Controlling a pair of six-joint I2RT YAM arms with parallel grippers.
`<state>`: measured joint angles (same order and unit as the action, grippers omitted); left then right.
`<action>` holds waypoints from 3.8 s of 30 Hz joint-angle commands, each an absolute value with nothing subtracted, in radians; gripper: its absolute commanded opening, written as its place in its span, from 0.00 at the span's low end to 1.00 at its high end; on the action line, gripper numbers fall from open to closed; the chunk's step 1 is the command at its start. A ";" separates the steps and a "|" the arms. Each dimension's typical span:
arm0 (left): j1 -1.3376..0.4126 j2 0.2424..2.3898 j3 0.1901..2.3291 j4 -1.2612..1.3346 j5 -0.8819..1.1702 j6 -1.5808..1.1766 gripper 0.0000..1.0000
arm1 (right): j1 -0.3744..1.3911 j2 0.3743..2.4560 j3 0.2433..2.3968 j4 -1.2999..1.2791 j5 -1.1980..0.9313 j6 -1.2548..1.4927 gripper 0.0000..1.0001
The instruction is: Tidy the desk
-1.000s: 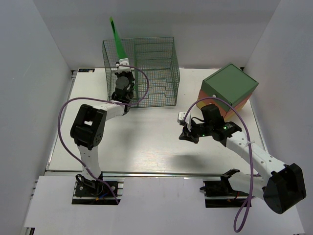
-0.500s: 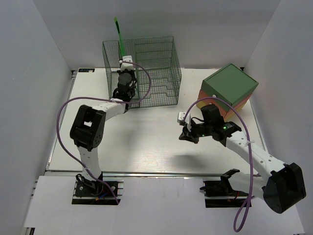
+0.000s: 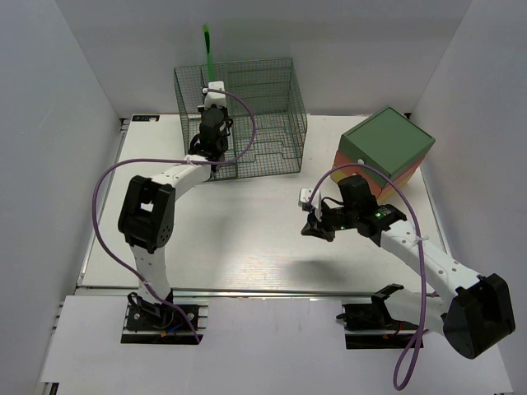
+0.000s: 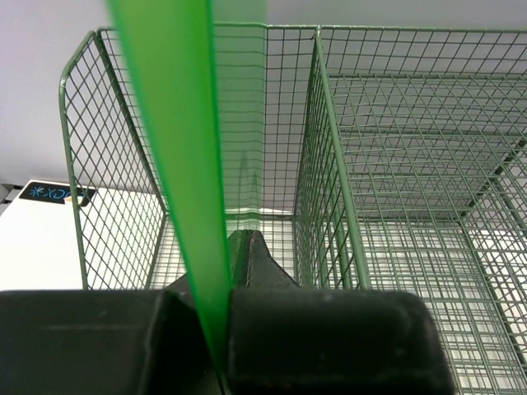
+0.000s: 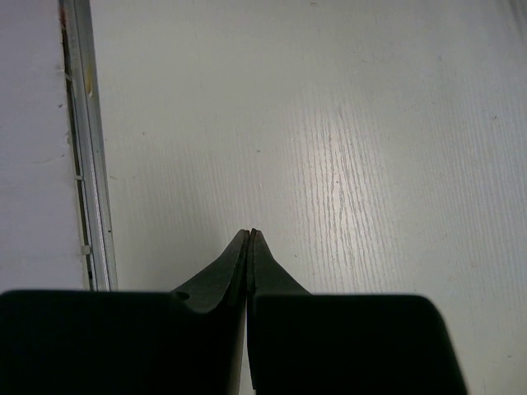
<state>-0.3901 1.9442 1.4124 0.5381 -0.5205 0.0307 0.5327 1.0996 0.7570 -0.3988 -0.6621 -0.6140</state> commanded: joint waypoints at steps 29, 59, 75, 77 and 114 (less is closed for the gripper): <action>-0.270 1.851 1.357 0.689 -0.144 0.049 0.00 | 0.532 1.085 0.776 -0.413 -0.699 -0.643 0.00; -0.206 1.976 1.404 0.772 0.121 0.078 0.00 | 0.529 1.092 0.778 -0.416 -0.696 -0.649 0.00; -0.196 1.971 1.295 0.799 0.163 0.097 0.00 | 0.532 1.095 0.776 -0.420 -0.698 -0.653 0.00; -0.196 1.970 1.292 0.799 0.170 0.101 0.00 | 0.532 1.097 0.775 -0.417 -0.699 -0.652 0.00; -0.187 2.020 1.301 0.948 0.204 0.127 0.00 | 0.534 1.100 0.775 -0.425 -0.703 -0.660 0.00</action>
